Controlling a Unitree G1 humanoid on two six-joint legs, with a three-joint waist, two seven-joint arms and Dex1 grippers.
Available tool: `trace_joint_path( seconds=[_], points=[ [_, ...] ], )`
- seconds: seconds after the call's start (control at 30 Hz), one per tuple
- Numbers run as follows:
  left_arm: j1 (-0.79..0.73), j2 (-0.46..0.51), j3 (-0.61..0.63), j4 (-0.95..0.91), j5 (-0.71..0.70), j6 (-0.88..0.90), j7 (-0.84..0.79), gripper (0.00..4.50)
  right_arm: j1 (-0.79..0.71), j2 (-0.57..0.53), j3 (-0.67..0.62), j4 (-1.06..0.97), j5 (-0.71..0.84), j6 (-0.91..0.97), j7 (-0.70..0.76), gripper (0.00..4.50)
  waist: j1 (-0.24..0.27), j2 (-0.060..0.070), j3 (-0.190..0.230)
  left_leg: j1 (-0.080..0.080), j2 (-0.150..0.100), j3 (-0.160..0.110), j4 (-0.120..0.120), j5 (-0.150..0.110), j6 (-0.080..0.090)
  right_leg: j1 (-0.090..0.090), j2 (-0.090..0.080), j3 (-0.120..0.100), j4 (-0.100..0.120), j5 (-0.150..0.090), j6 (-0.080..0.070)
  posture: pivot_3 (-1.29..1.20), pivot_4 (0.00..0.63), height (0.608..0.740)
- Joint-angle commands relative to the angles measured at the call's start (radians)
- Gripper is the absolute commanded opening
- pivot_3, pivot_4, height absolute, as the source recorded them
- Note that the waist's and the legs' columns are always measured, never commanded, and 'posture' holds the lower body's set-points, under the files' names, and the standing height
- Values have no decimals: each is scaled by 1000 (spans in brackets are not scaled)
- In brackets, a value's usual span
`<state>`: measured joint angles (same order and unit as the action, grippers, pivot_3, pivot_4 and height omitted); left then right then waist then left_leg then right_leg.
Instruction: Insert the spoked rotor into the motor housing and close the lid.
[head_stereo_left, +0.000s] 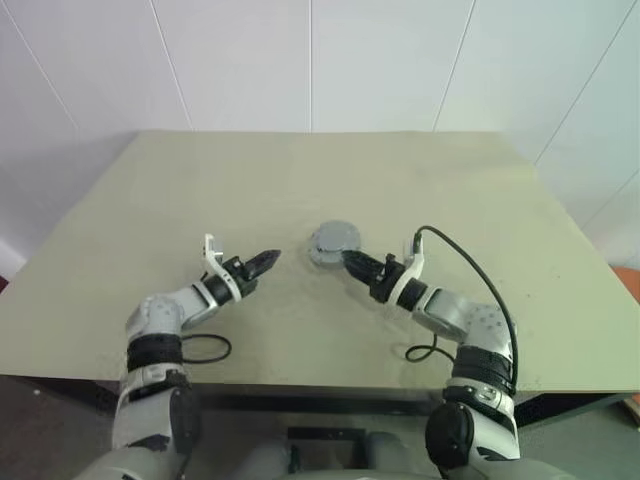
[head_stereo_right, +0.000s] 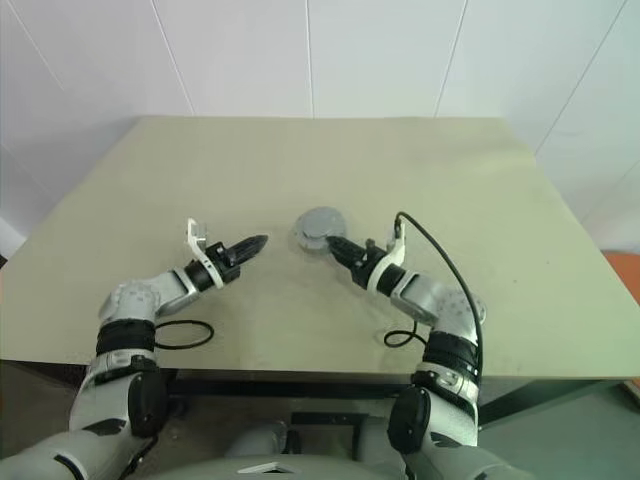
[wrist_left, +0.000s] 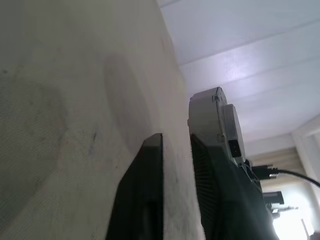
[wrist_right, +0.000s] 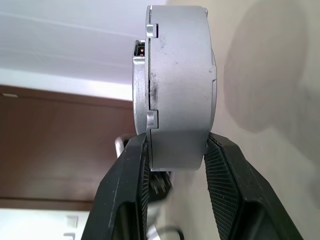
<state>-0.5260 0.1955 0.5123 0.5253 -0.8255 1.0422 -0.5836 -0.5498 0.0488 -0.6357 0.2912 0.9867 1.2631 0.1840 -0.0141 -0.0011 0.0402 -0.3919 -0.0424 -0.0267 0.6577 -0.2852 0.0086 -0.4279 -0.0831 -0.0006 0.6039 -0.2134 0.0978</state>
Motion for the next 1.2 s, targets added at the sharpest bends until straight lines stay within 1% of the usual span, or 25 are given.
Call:
trace_joint_path(
  seconds=[0.03,0.13,0.23,0.3,0.43,0.6,0.8,1.2],
  points=[
    [-24,-41,67,-69,-101,31,73,1897,-77,12,28,21,35,-68,45,1335,-1,0,0,0,0,0,0,0,0,0,0,0,0,0,0,0,0,740],
    [-29,-79,93,-98,-158,52,112,2901,-84,13,69,46,21,-94,64,1335,-3,0,0,0,0,0,-1,0,0,0,0,0,0,0,0,0,0,740],
    [-33,-96,115,-98,-204,63,145,3953,-77,23,97,55,18,-115,64,1335,-3,0,0,0,0,0,-2,0,0,0,0,0,-1,0,0,0,0,740],
    [-34,-104,121,-103,-236,76,156,4479,-70,24,110,55,19,-121,68,1335,-4,0,0,0,0,0,-2,1,0,0,0,0,-1,0,-1,0,0,740],
    [-53,-105,125,-88,-286,109,182,4479,-58,22,129,53,22,-129,73,1335,-2,0,0,0,0,0,-2,1,-1,-1,0,0,-1,1,-1,0,0,740],
    [-77,-96,121,-46,-317,149,190,4479,-59,22,138,55,27,-132,75,1335,-3,0,0,0,0,0,-2,2,-2,-1,1,0,-1,1,-1,0,0,740],
    [-88,-74,46,-9,-231,117,175,4479,-65,33,149,49,32,-131,75,1335,-4,0,0,0,0,0,-2,4,-2,-1,1,0,0,1,-2,0,0,740],
    [-85,-63,16,11,-206,71,114,4479,-66,21,162,53,33,-134,89,1335,-4,0,0,1,0,0,-3,5,-3,-1,1,0,1,2,-3,0,0,740]
  ],
)
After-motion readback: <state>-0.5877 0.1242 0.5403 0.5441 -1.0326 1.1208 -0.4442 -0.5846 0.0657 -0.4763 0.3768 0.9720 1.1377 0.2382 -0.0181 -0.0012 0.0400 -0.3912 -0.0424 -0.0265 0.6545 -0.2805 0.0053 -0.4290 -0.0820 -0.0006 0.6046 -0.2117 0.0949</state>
